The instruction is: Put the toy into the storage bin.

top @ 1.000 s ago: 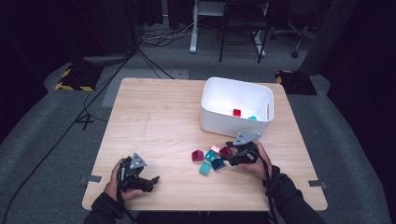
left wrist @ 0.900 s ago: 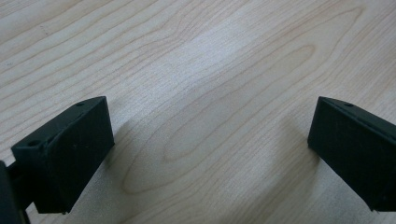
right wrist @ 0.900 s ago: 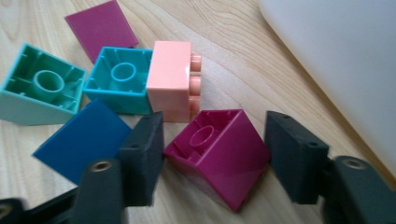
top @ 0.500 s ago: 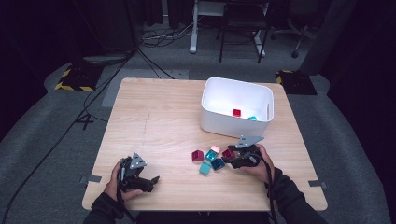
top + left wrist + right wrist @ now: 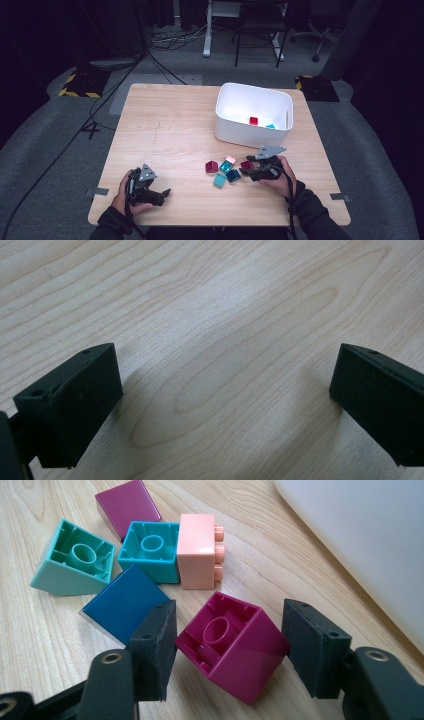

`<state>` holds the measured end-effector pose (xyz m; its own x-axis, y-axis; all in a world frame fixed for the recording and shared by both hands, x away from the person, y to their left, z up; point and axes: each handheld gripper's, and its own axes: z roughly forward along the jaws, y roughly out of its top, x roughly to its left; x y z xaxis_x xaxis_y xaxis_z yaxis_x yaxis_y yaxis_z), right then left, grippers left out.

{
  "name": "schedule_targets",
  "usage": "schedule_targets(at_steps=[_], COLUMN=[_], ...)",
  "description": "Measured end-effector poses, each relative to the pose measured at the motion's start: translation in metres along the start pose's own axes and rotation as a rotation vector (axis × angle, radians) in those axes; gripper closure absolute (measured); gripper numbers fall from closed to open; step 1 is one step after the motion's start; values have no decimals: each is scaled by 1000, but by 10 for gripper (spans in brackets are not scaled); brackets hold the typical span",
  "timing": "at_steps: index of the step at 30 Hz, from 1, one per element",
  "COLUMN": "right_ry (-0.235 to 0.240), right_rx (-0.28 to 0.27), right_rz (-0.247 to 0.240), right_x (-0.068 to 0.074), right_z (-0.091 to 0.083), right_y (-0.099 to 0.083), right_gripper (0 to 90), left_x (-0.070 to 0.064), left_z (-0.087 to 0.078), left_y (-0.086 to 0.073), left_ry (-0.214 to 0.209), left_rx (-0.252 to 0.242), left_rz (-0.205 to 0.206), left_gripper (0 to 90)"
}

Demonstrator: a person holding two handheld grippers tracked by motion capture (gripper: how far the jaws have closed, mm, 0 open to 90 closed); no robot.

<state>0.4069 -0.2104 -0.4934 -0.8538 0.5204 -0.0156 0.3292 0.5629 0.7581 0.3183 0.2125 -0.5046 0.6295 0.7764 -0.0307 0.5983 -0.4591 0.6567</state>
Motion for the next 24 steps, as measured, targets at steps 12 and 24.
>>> schedule_targets(at_steps=[12,24], right_ry=[-11,-76], right_rx=[-62,-129], right_rz=[10,-2], right_x=[3,5], right_z=[-20,-60], right_y=[11,25], right_gripper=[411,411], left_x=[0,0], left_z=[0,0], left_y=[0,0], left_ry=[0,0], left_rx=[0,0], left_rz=[0,0], left_gripper=[6,6])
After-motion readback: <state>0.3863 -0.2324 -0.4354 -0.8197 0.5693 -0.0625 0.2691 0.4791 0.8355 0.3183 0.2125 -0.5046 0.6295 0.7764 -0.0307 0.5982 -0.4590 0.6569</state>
